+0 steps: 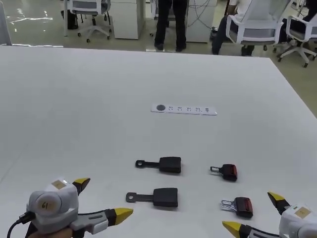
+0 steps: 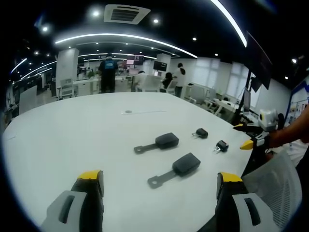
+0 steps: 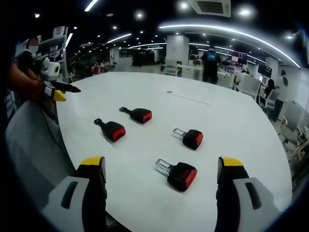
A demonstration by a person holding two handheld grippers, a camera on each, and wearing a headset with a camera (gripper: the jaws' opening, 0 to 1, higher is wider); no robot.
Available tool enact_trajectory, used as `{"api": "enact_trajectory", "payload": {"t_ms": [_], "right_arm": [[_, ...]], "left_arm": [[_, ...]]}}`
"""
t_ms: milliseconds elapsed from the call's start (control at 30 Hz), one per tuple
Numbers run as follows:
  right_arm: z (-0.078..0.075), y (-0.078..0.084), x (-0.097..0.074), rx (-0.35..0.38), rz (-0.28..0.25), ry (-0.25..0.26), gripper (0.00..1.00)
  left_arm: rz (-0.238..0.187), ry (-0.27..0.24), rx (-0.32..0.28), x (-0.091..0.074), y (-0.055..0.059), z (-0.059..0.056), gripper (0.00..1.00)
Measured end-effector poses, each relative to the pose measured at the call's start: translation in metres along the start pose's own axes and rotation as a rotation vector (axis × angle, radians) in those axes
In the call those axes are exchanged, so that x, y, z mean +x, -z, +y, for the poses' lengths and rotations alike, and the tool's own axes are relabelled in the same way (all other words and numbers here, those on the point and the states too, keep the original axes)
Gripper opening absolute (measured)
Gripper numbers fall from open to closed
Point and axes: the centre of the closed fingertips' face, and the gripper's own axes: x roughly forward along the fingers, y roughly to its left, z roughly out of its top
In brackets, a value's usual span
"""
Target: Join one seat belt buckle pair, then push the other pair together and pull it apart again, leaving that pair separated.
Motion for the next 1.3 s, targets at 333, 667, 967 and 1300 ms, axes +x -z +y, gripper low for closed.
{"api": "enact_trajectory", "payload": {"t_ms": [333, 667, 967, 1300], "right_arm": [[-0.003, 0.001, 0.002, 0.001, 0.001, 0.000, 0.96], [-0.002, 0.002, 0.002, 0.006, 0.006, -0.002, 0.96], [-0.004, 0.007, 0.005, 0.008, 0.015, -0.012, 0.96], [-0.003, 0.012, 0.009, 0.009, 0.027, -0.022, 0.95]], "left_arm": [[0.002, 0.003, 0.000, 0.003, 0.003, 0.004, 0.99], [0.007, 0.007, 0.001, 0.009, 0.005, 0.005, 0.99], [0.019, 0.021, 0.004, 0.011, 0.005, -0.004, 0.99], [0.043, 0.045, 0.020, 0.017, 0.009, -0.007, 0.98]]}}
